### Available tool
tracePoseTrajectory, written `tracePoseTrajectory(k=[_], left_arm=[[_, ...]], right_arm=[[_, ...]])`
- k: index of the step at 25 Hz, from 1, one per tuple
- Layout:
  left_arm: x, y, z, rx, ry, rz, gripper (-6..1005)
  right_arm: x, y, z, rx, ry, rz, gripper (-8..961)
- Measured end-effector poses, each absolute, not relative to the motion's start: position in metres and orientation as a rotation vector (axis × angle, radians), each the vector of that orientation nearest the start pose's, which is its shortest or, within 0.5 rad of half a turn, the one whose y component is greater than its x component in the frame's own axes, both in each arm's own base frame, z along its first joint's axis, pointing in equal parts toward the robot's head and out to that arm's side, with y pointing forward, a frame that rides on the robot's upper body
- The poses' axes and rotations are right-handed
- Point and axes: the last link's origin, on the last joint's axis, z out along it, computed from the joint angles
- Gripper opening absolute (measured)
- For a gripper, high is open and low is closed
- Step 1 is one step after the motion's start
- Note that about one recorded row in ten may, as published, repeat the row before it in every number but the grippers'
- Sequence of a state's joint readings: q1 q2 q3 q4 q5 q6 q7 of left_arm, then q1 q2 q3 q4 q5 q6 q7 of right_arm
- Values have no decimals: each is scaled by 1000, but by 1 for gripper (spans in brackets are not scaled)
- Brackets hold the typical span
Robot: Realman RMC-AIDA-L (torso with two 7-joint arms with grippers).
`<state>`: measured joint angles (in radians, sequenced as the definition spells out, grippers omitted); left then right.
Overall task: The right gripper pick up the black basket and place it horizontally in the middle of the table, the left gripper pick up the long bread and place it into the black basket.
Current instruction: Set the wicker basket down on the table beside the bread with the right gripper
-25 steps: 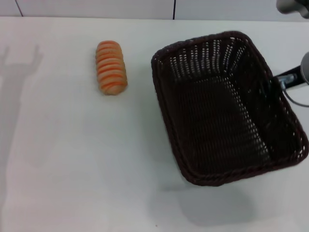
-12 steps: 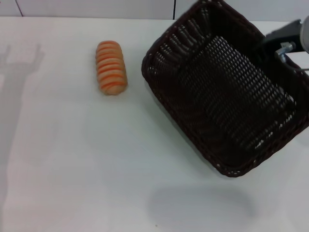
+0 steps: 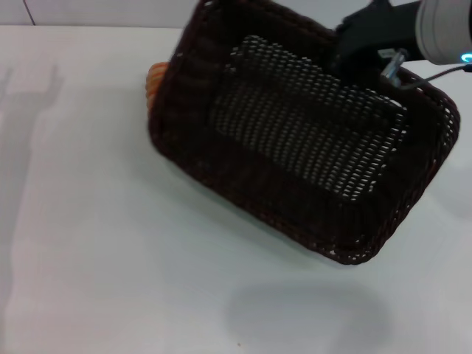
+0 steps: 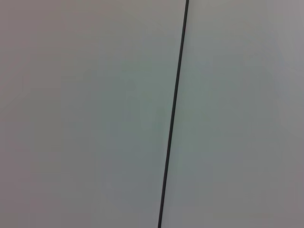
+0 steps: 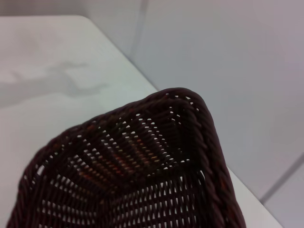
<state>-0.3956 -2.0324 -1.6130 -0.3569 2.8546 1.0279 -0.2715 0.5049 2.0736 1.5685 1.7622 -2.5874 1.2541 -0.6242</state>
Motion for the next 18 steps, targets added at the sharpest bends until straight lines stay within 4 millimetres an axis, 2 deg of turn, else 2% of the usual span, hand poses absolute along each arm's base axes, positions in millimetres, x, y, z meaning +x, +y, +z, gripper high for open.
tracePoseTrajectory(k=[1, 6, 18], left_arm=[[-335, 366, 65, -1337, -570, -803, 863], [-333, 368, 66, -1335, -574, -810, 863], [-336, 371, 67, -1295, -612, -807, 863]], right_arm=[[76, 354, 20, -2515, 191, -80, 162], [59, 347, 16, -2593, 77, -87, 161], [44, 331, 0, -2771, -110, -199, 162]])
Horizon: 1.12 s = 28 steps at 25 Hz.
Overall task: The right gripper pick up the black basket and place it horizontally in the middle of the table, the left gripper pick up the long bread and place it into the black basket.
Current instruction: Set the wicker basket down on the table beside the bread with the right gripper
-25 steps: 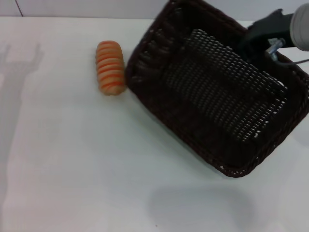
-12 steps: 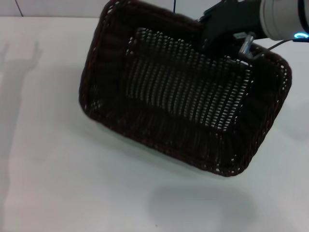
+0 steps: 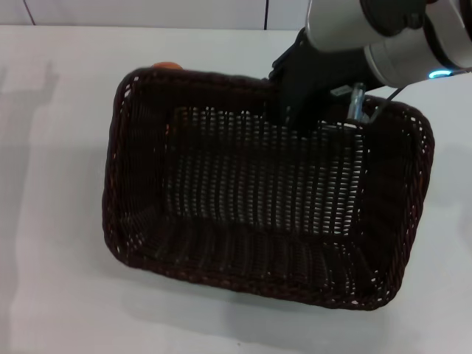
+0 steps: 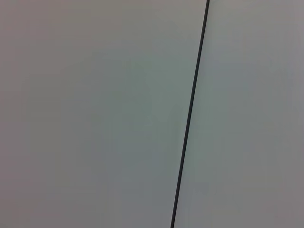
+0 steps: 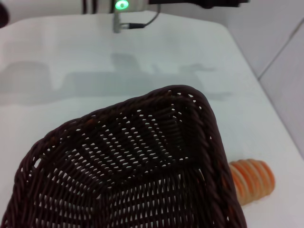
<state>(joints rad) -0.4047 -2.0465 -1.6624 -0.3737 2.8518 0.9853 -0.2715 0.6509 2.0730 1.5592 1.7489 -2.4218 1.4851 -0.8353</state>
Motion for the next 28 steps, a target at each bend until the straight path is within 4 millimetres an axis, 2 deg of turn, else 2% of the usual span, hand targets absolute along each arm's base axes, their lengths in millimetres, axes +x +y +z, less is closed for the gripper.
tracePoseTrajectory(k=[8, 18, 28], left_arm=[[-335, 373, 66, -1285, -626, -811, 863], [-332, 375, 65, -1281, -629, -821, 863], [-333, 374, 64, -1278, -638, -823, 863]], right_arm=[[47, 326, -18, -2847, -217, -296, 161], [41, 318, -25, -2894, -301, -328, 162], [46, 327, -31, -2853, -221, -333, 166]])
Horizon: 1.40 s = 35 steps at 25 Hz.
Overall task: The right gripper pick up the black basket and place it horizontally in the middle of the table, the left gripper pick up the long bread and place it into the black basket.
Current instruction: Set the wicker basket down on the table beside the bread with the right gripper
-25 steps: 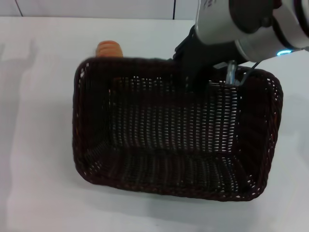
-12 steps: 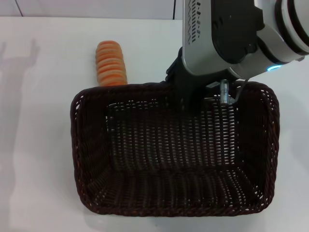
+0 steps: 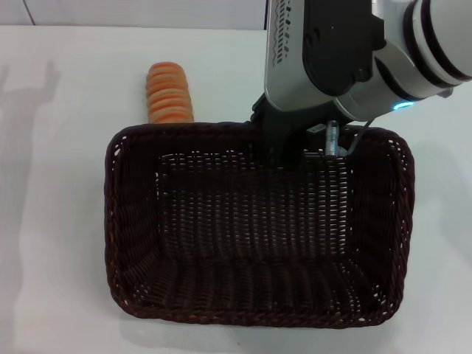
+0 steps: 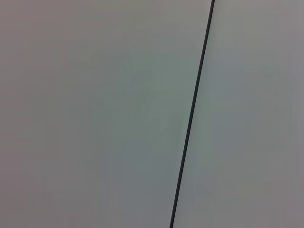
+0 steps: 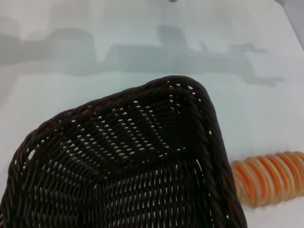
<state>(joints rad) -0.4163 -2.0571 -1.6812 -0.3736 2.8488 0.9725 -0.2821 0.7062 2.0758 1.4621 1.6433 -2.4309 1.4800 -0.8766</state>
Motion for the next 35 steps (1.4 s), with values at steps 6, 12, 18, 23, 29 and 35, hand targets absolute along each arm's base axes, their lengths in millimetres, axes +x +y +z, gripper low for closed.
tracePoseTrajectory(k=[6, 12, 18, 23, 29, 35], left_arm=[[-335, 373, 65, -1279, -636, -818, 863], [-336, 372, 67, -1278, -631, -814, 863], [-338, 371, 69, -1279, -625, -808, 863], [-339, 369, 70, -1277, -626, -812, 863], [-339, 368, 68, -1275, -630, -814, 863], [-338, 367, 65, -1277, -640, -828, 863]], right_arm=[[45, 324, -39, -2851, -161, -316, 174], [43, 323, -46, -2821, -101, -344, 182], [41, 325, -45, -2798, -75, -346, 189], [38, 328, -45, -2773, -92, -342, 300], [29, 350, -40, -2611, -178, -284, 432], [19, 373, -33, -2474, -225, -148, 456]])
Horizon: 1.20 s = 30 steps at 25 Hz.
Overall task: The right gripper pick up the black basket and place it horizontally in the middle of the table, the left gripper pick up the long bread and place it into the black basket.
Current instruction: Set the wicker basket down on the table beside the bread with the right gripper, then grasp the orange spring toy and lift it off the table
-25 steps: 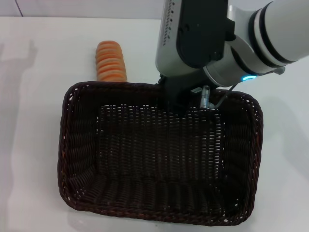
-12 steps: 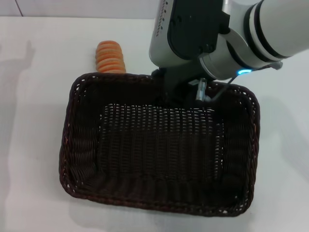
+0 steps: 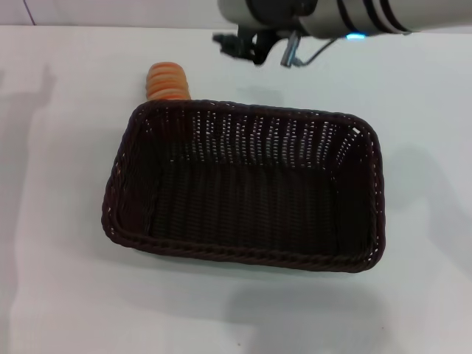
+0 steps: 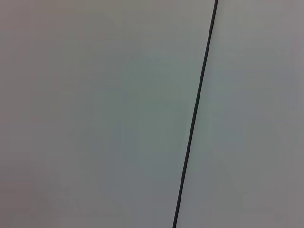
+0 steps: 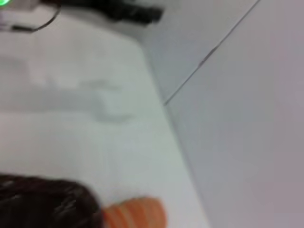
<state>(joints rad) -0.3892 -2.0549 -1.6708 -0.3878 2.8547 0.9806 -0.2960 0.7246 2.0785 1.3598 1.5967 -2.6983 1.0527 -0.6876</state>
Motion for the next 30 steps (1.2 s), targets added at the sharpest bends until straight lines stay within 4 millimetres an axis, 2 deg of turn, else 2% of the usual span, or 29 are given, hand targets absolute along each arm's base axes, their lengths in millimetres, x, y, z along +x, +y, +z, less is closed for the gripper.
tracePoseTrajectory(k=[4, 5, 6, 8, 12, 19, 24, 30], left_arm=[[-338, 367, 65, -1271, -659, -851, 863], [-337, 367, 65, -1269, -670, -865, 863], [-337, 367, 65, -1269, -670, -865, 863], [-337, 367, 65, -1265, -677, -877, 863], [-335, 364, 69, -1256, -674, -903, 863], [-329, 366, 71, -1279, -657, -933, 863], [-325, 365, 71, -1286, -656, -954, 863], [-316, 365, 68, -1337, -639, -986, 863]], right_arm=[[26, 381, -22, -2345, -257, -6, 456], [36, 383, -14, -2263, -272, 73, 456], [36, 383, -14, -2263, -272, 73, 456], [49, 383, -9, -2167, -281, 156, 456], [73, 375, -4, -1977, -277, 306, 456], [116, 360, -6, -1744, -183, 543, 455], [154, 347, 1, -1573, -128, 711, 455], [214, 338, 15, -1372, 24, 779, 455]])
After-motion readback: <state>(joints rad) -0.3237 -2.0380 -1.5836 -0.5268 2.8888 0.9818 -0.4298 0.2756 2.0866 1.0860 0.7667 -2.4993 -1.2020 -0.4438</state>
